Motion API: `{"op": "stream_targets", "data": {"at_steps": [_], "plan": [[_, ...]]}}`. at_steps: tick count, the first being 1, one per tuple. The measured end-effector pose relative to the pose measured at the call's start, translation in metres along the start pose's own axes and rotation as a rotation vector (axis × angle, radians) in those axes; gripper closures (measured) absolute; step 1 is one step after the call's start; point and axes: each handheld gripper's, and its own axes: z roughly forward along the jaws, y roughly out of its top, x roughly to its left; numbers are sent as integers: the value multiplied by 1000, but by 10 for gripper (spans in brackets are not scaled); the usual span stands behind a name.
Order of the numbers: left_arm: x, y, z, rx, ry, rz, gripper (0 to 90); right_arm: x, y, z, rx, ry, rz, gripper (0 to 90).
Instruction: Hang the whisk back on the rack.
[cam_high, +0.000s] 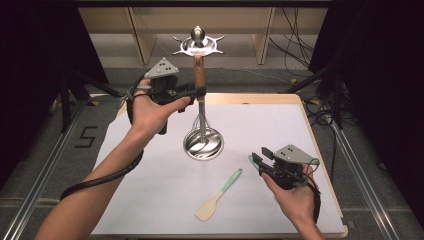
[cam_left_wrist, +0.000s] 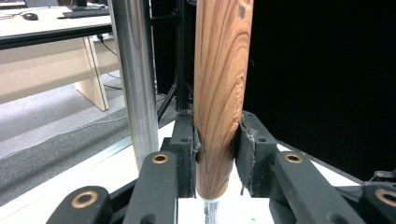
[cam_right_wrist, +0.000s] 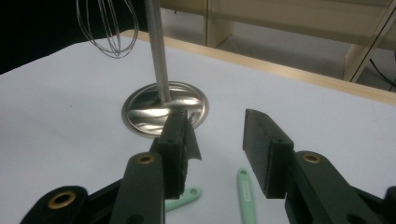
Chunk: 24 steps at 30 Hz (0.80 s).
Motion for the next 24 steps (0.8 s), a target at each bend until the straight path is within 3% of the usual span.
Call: {"op": "stream_targets", "data": {"at_steps": [2, 4, 8, 9, 11, 12, 13, 16, 17, 19, 23, 24], "plan": [[-1, -1, 0, -2, 2, -5, 699, -1, 0, 0, 0, 5, -1, 612], [0, -1, -1, -1, 6, 9, 698, -3, 0, 1, -7, 6, -40, 611], [1, -2, -2, -4, 13, 17, 695, -4, 1, 1, 14, 8, -47, 608], [1, -3, -3, -9, 16, 26, 688, 0, -1, 2, 4, -8, 1, 606], [2, -4, -4, -12, 15, 27, 657, -1, 0, 2, 5, -6, -7, 605], [-2, -6, -6, -20, 10, -29, 657, -1, 0, 2, 5, -6, -7, 605], [-2, -7, -7, -28, 11, -35, 636, -2, 0, 3, 3, 10, -17, 604], [-2, -11, -14, -47, 10, -34, 570, -3, -1, 4, -4, 3, -37, 599], [-2, -13, -17, -53, 13, -35, 545, -1, -1, 3, 6, -9, 11, 596], [-3, -17, -27, -70, 16, -37, 546, -3, 0, 1, 32, -2, -7, 595], [-2, -18, -36, -86, 22, -32, 581, -4, 1, 3, -5, -16, -6, 596], [-1, -17, -39, -98, 24, -31, 603, -5, 1, 3, 7, 0, -15, 598]]}}
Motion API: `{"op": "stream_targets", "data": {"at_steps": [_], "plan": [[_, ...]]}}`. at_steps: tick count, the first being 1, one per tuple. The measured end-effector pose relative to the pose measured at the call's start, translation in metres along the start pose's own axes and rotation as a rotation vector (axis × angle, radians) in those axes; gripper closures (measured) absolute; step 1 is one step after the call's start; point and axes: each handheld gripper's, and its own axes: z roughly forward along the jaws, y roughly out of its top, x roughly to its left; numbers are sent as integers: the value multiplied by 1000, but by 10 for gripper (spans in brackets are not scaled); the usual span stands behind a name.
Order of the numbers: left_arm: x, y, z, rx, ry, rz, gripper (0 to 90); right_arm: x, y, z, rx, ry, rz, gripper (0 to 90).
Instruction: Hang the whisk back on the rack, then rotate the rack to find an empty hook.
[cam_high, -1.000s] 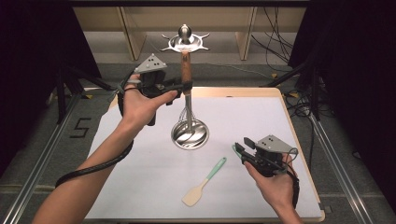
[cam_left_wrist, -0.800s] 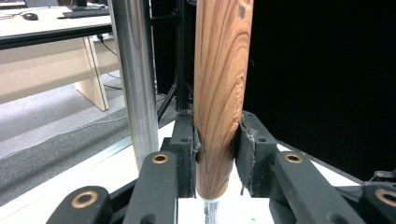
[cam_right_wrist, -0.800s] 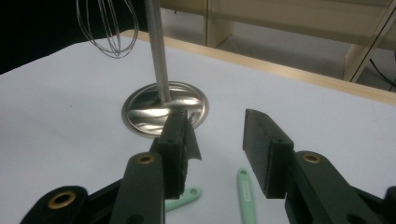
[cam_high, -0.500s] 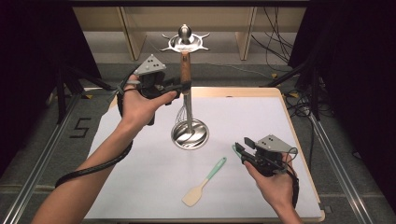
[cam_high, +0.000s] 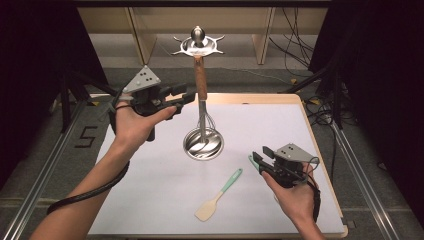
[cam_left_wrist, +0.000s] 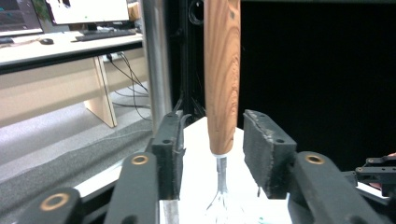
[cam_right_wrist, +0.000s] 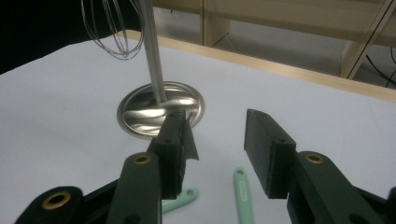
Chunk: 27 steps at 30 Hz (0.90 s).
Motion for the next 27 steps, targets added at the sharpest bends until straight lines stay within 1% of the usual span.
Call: {"op": "stream_targets", "data": {"at_steps": [1, 2, 3, 4, 5, 6, 7, 8, 9, 10, 11, 12, 13, 14, 17, 18, 19, 20, 21, 22, 23, 24, 25, 26, 27], "plan": [[2, 1, -6, -17, 13, -7, 652, 1, 1, -2, 27, -10, 20, 600], [2, 1, -6, -17, 13, -7, 675, 1, 1, -2, 27, -10, 20, 600], [4, 2, -9, -25, 16, -14, 696, -2, 1, -2, 17, -10, -8, 603], [6, 2, -11, -32, 15, -28, 696, -2, 1, -2, 17, -10, -8, 603], [8, 2, -14, -33, 25, -36, 741, 1, -1, -1, 1, -26, 32, 602], [8, 2, -14, -33, 25, -36, 764, -3, 0, -3, 25, -19, -2, 601], [9, 2, -16, -37, 30, -37, 764, -3, 0, -3, 25, -19, -2, 601], [11, 2, -17, -42, 35, -44, 785, -4, -1, -3, 17, -22, -15, 601], [12, 2, -18, -42, 45, -52, 841, -1, -1, -5, 33, -19, 43, 602], [13, 2, -19, -41, 55, -57, 841, -1, -1, -5, 33, -19, 43, 602], [14, 3, -21, -56, 70, -66, 883, 0, -1, -5, 19, -23, 46, 603], [14, 3, -21, -56, 70, -66, 891, 0, -1, -5, 19, -23, 46, 603], [14, 5, -22, -67, 82, -71, 892, 0, -2, -4, 1, -33, 46, 607], [14, 5, -22, -67, 82, -71, 893, 0, -2, -4, 2, -32, 42, 614], [15, 10, -20, -92, 91, -60, 893, -1, -1, -4, 6, -32, 41, 630], [16, 12, -19, -111, 94, -38, 893, -2, -1, -3, 1, -37, 20, 639], [17, 14, -18, -123, 100, -34, 893, -6, 0, -4, 12, -32, -20, 649], [17, 17, -17, -136, 106, -34, 893, -2, -1, -3, 8, -37, 24, 661], [18, 20, -16, -153, 111, -29, 893, -2, 0, -4, 24, -31, 26, 675], [17, 22, -16, -160, 115, -29, 893, -1, 1, -5, 40, -21, 24, 686], [18, 24, -15, -169, 119, -28, 893, 0, 0, -4, 21, -34, 28, 696], [18, 27, -14, -175, 122, -25, 893, -2, -1, -2, 6, -37, -4, 706], [17, 31, -11, -194, 131, -26, 893, -2, -2, -2, 23, -25, -26, 721], [17, 31, -11, -194, 131, -26, 893, -2, -2, -2, 23, -25, -26, 721], [16, 33, -10, -195, 133, -26, 893, -1, -3, -5, 56, -21, -6, 723]]}}
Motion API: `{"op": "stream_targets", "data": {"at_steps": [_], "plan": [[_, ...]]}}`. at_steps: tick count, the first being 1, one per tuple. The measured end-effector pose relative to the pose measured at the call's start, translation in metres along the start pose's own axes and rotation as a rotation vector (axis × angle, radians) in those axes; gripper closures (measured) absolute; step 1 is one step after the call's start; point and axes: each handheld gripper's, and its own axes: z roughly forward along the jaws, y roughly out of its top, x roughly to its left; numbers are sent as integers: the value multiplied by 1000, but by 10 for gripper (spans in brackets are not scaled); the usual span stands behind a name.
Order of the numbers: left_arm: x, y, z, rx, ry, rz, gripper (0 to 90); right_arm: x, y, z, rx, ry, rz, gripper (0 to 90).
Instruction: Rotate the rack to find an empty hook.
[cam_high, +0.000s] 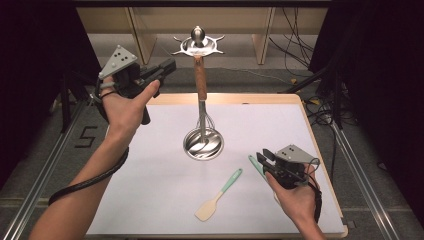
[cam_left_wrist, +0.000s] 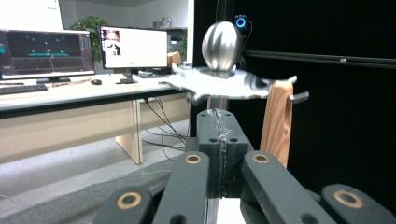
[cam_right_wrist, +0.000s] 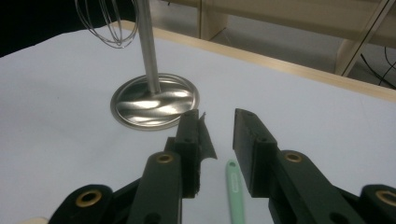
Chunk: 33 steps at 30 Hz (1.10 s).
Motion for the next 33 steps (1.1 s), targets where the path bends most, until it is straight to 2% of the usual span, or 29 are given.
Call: {"op": "stream_targets", "data": {"at_steps": [1, 2, 3, 4, 5, 7, 8, 9, 10, 13, 14, 15, 16, 17, 18, 19, 20, 22, 23, 24, 26, 27, 28, 29, 32, 33], "plan": [[0, 2, 2, -3, -1, 4, 893, 0, 0, 0, 0, 0, 0, 723], [-1, 3, 3, -7, 0, 5, 892, -3, 0, 0, -14, -3, -33, 722], [-4, 6, 4, 0, 3, -2, 893, -1, 0, -1, -1, 2, 3, 721], [-4, 7, 6, -2, 4, 3, 893, -2, -1, 1, -27, -5, -18, 719], [-4, 7, 6, -2, 4, 3, 893, -2, -1, 1, -27, -5, -18, 719], [-3, 10, 8, -4, 11, 4, 892, -1, -1, 1, -32, -18, 9, 714], [-2, 11, 9, -3, 18, 7, 893, -2, 0, 0, -37, -19, 6, 712], [-2, 12, 10, -2, 22, 10, 893, -5, 1, -1, -27, -7, -29, 711], [-2, 12, 10, -2, 22, 10, 893, -6, 2, -2, -35, -19, -39, 709], [-1, 14, 12, -2, 35, 21, 893, -5, 2, -3, -26, -13, -31, 709], [1, 13, 13, -3, 37, 17, 893, -5, 1, -1, -55, -28, -20, 708], [1, 13, 13, -3, 37, 17, 893, -5, 1, -1, -55, -28, -20, 708], [2, 14, 13, -4, 42, 18, 893, -4, 1, -2, -34, -14, -1, 707], [2, 14, 13, -3, 45, 20, 893, -4, 1, -2, -19, -8, -3, 707], [3, 14, 14, -3, 50, 19, 893, -3, 0, 0, -42, -20, 4, 706], [4, 15, 15, -1, 53, 21, 893, -3, 0, 0, -42, -20, 4, 706], [6, 15, 17, 1, 54, 16, 893, -5, 1, -1, -21, -9, -28, 705], [7, 15, 19, 1, 58, 17, 893, -5, 1, -1, -22, -8, -28, 705], [8, 16, 20, 2, 62, 17, 893, -3, 1, -1, -15, -7, 5, 704], [9, 16, 21, 3, 66, 16, 893, -2, 1, -1, -16, -7, 5, 705], [12, 16, 23, 5, 74, 16, 894, -3, 1, 0, -19, -11, -3, 703], [13, 16, 24, 6, 76, 16, 893, -5, 1, 0, -21, -8, -22, 703], [14, 16, 25, 7, 78, 16, 893, -4, 1, 0, -14, -6, -16, 702], [15, 17, 26, 9, 83, 17, 893, -2, 1, -1, -4, -6, 22, 702], [19, 18, 29, 14, 95, 22, 893, -1, 2, 0, -4, -5, 17, 702], [20, 18, 30, 17, 98, 23, 893, -4, 2, 1, -15, -4, -15, 702]]}}
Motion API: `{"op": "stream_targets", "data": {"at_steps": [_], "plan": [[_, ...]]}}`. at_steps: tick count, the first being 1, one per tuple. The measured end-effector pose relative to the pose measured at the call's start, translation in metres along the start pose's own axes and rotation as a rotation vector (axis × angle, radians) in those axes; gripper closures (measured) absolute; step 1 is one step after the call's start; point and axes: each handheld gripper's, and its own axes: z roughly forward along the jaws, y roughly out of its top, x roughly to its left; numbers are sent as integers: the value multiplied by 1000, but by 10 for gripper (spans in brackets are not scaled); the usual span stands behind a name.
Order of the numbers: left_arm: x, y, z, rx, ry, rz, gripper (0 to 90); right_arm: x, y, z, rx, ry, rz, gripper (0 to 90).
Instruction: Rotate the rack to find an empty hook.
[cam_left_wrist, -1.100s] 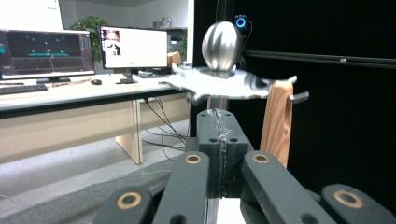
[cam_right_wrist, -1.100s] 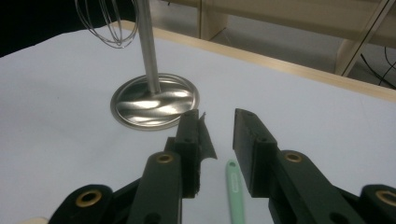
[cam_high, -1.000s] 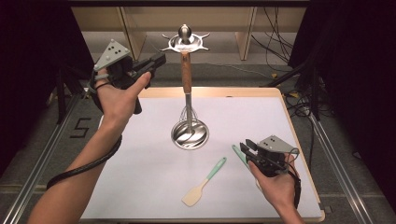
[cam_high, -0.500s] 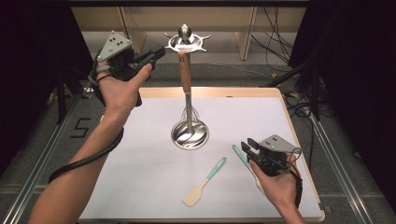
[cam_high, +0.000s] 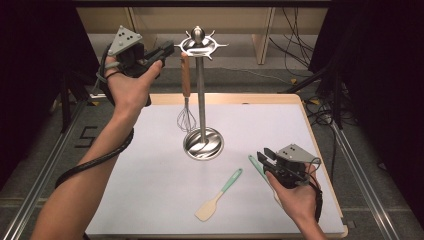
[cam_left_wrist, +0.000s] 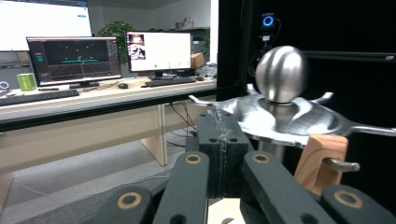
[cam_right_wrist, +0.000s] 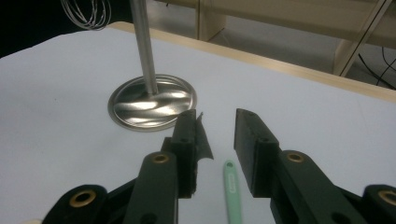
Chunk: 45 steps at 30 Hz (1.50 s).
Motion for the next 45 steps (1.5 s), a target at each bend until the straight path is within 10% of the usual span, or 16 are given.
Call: {"op": "stream_targets", "data": {"at_steps": [45], "plan": [[16, 1, 13, 10, 1, 36, 864, -2, 1, 0, -24, -14, -9, 689]]}}
